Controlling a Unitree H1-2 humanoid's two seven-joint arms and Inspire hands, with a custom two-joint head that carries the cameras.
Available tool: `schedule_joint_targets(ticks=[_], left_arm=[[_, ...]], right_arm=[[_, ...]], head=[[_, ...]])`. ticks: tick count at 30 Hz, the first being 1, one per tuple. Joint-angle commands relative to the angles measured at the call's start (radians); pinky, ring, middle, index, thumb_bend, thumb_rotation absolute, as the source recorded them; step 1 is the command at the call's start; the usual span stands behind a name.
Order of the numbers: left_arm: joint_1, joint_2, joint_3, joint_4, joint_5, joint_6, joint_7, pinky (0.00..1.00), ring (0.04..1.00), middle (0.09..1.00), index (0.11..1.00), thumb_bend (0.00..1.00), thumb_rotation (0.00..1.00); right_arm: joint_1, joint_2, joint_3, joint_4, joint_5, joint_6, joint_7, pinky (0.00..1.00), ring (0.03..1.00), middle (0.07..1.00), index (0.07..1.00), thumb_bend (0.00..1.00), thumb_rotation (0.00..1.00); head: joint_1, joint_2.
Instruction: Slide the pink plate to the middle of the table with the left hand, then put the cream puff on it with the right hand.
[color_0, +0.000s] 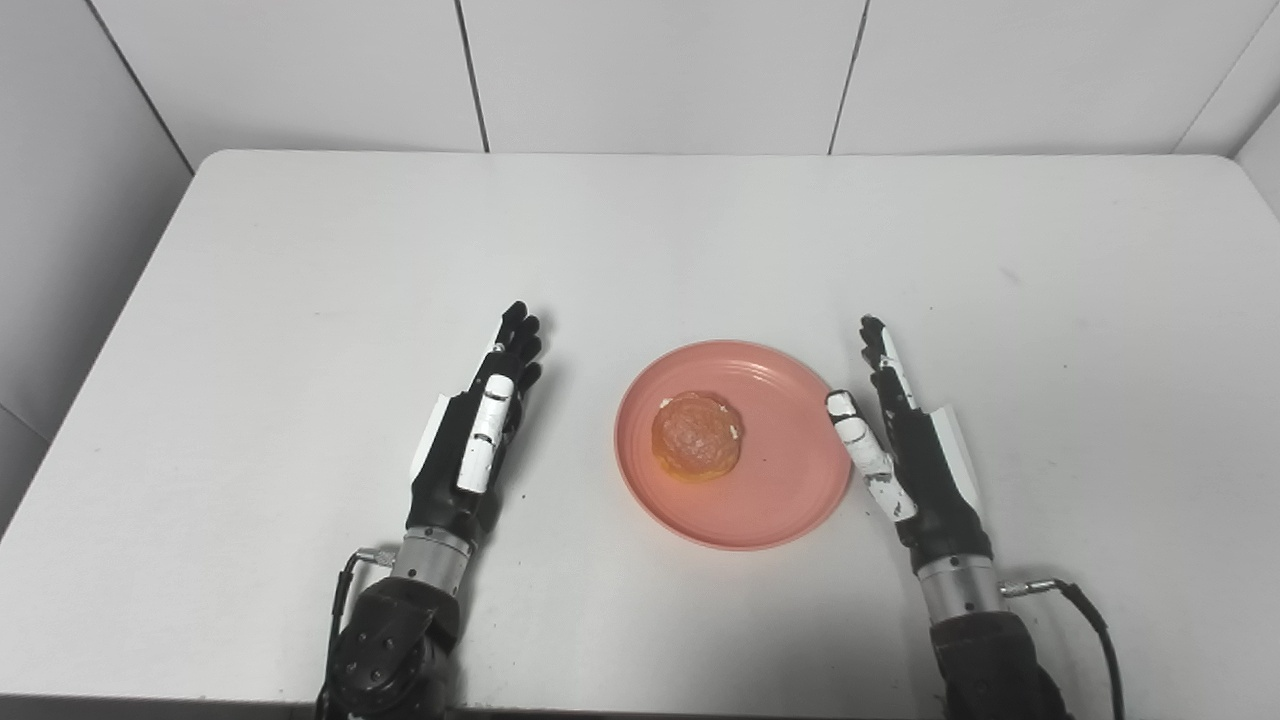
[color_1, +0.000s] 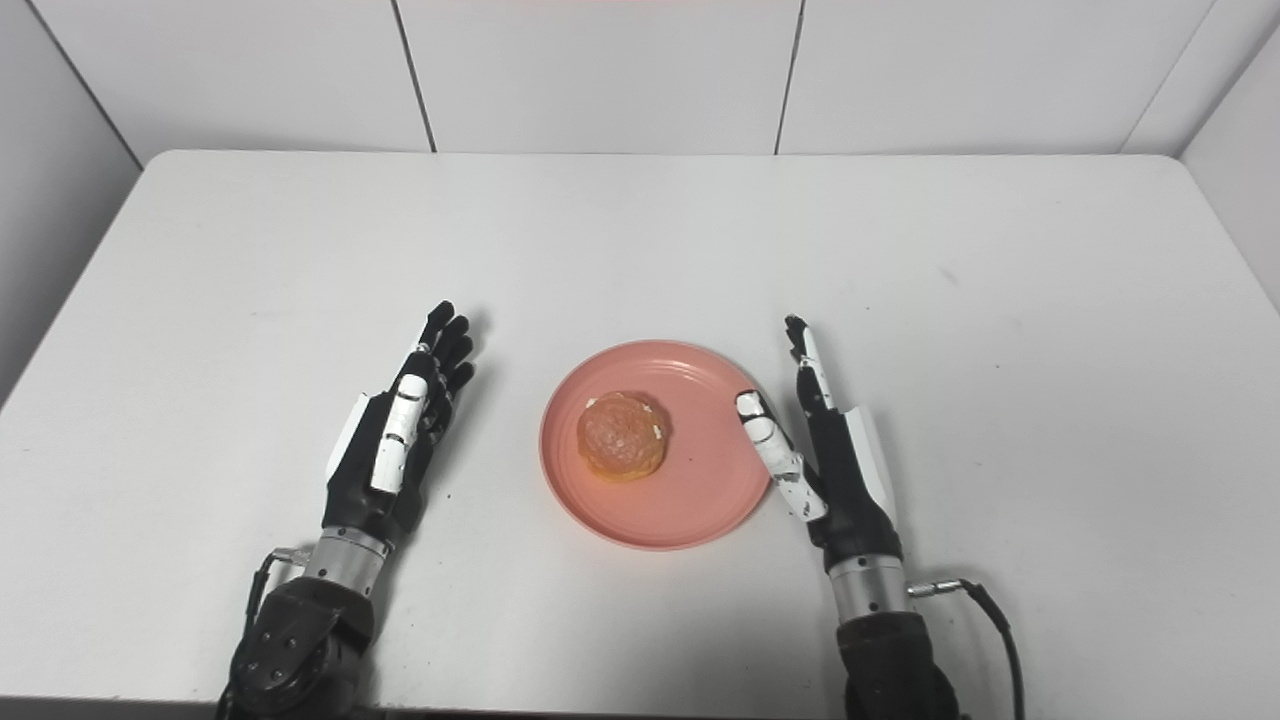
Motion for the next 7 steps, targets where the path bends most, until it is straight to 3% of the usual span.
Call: schedule_joint_targets(ticks=[1,7], left_arm=[[0.035,0.012,-0.005,0.008,0.022,-0.033,-0.001,1.00,0.993,0.999,0.991,0.48,1.00],[0.056,0.013,-0.013,0.019,0.042,-0.061,0.003,0.99,0.990,0.996,0.987,0.49,1.00]], right_arm=[[-0.004,0.005,0.001,-0.017,0.023,-0.053,-0.002,1.00,1.000,1.000,1.000,0.35,1.00],[0.002,0.003,0.002,-0.010,0.067,-0.046,0.011,1.00,1.000,1.000,1.000,0.31,1.00]], head=[[-0.003,0.003],[-0.006,0.006]])
